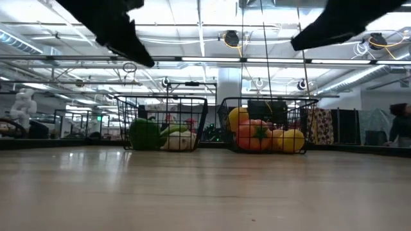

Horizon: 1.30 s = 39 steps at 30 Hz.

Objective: Sort produce into baskets
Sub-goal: Return to Home Position

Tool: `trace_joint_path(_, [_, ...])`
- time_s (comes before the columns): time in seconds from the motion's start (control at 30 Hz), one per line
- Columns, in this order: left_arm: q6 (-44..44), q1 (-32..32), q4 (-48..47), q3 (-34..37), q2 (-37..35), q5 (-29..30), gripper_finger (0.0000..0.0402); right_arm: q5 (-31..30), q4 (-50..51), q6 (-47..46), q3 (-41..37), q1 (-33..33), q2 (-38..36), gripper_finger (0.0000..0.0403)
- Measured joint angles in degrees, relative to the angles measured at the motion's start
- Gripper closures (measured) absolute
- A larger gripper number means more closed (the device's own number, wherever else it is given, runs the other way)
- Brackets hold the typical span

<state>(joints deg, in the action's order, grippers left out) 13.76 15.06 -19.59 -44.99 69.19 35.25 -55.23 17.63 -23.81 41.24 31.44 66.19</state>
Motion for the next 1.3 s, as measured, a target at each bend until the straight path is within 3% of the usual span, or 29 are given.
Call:
trace_joint_path(0.23, [-4.94,6.98,24.91,7.0,0.01,-0.78,0.0263,-0.06,-24.76,9.8,-11.78,6.05,0.27,0.026])
trace_joint_path(0.33, [-7.71,10.19,33.88,9.55,0.02,-0.68,0.0282,0.19,-27.77,9.34,-14.14,7.27,0.25,0.0319])
trace_joint_path(0.47, [-10.23,12.7,38.98,10.97,0.02,-1.22,0.0328,3.25,-27.73,8.93,-15.87,8.25,0.24,0.0389])
trace_joint_path(0.63, [-10.38,13.58,38.56,14.06,0.0,-2.55,0.0394,3.97,-28.96,8.36,-18.14,8.44,0.24,0.0394])
trace_joint_path(0.83, [-10.21,13.2,43.22,20.33,0.0,-2.32,0.0391,7.27,-35.77,8.39,-23.13,8.44,0.22,0.0402])
trace_joint_path(1.07, [-11.34,10.77,58.16,28.81,0.0,-9.03,0.0397,9.44,-46.58,10.35,-29.68,8.44,-0.48,0.0402])
trace_joint_path(1.3, [-11.28,10.31,59.73,33.73,-5.19,-8.99,0.0397,11.87,-47.04,11.54,-31.35,8.44,-4.03,0.0403])
